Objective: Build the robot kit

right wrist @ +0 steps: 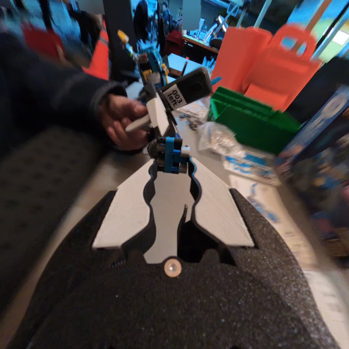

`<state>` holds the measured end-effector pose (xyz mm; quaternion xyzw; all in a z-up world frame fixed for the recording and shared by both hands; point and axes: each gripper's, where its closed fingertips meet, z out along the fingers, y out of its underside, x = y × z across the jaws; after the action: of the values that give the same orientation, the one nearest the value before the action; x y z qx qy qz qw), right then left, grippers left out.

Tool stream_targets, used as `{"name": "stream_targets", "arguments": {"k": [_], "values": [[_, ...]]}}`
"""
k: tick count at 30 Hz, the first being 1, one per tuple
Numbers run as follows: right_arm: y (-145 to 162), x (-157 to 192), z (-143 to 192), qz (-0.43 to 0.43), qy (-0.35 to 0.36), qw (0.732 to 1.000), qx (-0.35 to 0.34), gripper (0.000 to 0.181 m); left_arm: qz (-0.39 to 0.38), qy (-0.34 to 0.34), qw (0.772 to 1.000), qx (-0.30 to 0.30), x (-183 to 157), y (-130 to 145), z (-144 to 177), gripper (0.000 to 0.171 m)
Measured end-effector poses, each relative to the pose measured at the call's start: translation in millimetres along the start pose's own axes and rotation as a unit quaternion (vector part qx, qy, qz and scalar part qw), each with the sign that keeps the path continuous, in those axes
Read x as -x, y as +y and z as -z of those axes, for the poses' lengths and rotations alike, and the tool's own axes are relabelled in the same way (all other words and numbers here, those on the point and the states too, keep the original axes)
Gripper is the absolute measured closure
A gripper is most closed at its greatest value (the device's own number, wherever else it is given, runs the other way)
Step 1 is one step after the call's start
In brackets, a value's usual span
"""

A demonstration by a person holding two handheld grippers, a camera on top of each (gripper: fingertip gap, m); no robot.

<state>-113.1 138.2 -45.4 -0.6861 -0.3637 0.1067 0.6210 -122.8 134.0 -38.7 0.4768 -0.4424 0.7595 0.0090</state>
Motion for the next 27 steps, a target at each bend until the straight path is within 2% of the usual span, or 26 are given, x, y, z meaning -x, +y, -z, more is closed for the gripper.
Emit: {"name": "stream_targets", "arguments": {"k": [2, 4, 7, 8, 9, 11, 12, 14, 15, 17, 19, 21, 22, 24, 27], "values": [[4, 1, 1, 0.132, 0.042, 0.99, 0.022, 0.148, 0.042, 0.003, 0.999, 0.007, 7, 4, -1, 0.149], [8, 1, 0, 0.232, 0.078, 0.968, 0.057, 0.149, 0.066, -0.004, 0.998, 0.012, 13, 7, 0, 0.149], [4, 0, -2, 0.381, 0.149, 0.91, 0.067, 0.148, 0.063, -0.009, 0.998, 0.004, 13, 4, 4, 0.149], [4, -1, -1, 0.407, 0.168, 0.895, 0.075, 0.148, 0.058, -0.015, 0.998, 0.002, 14, 3, 5, 0.149], [8, -2, -2, 0.401, 0.172, 0.896, 0.085, 0.148, 0.052, -0.025, 0.998, -0.002, 17, 1, 7, 0.149], [11, -5, -1, 0.332, 0.174, 0.924, 0.078, 0.126, 0.054, -0.042, 0.997, -0.02, 23, -5, 14, 0.149], [16, -11, 0, 0.267, 0.175, 0.944, 0.078, 0.116, 0.053, -0.059, 0.996, -0.031, 28, -8, 18, 0.149], [31, -17, -4, 0.079, 0.146, 0.983, 0.074, 0.091, 0.035, -0.083, 0.995, -0.047, 32, -14, 24, 0.149], [37, -15, -9, -0.014, 0.12, 0.99, 0.07, 0.085, 0.022, -0.085, 0.994, -0.058, 30, -18, 26, 0.149], [43, -10, -18, -0.174, 0.069, 0.981, 0.058, 0.087, -0.017, -0.084, 0.993, -0.075, 21, -27, 28, 0.149], [36, -2, -26, -0.31, 0.006, 0.95, 0.034, 0.088, -0.066, -0.086, 0.99, -0.092, 11, -35, 29, 0.149], [18, -1, -25, -0.407, -0.05, 0.912, -0.024, 0.088, -0.091, -0.089, 0.986, -0.106, 5, -40, 32, 0.148], [6, 0, -22, -0.425, -0.082, 0.9, -0.058, 0.087, -0.093, -0.088, 0.986, -0.109, 4, -41, 33, 0.148], [-3, -7, -16, -0.428, -0.076, 0.895, -0.096, 0.096, -0.078, -0.082, 0.988, -0.109, 5, -40, 33, 0.148], [-3, -16, -15, -0.349, -0.017, 0.931, -0.109, 0.095, -0.053, -0.075, 0.99, -0.106, 8, -38, 32, 0.148]]}}
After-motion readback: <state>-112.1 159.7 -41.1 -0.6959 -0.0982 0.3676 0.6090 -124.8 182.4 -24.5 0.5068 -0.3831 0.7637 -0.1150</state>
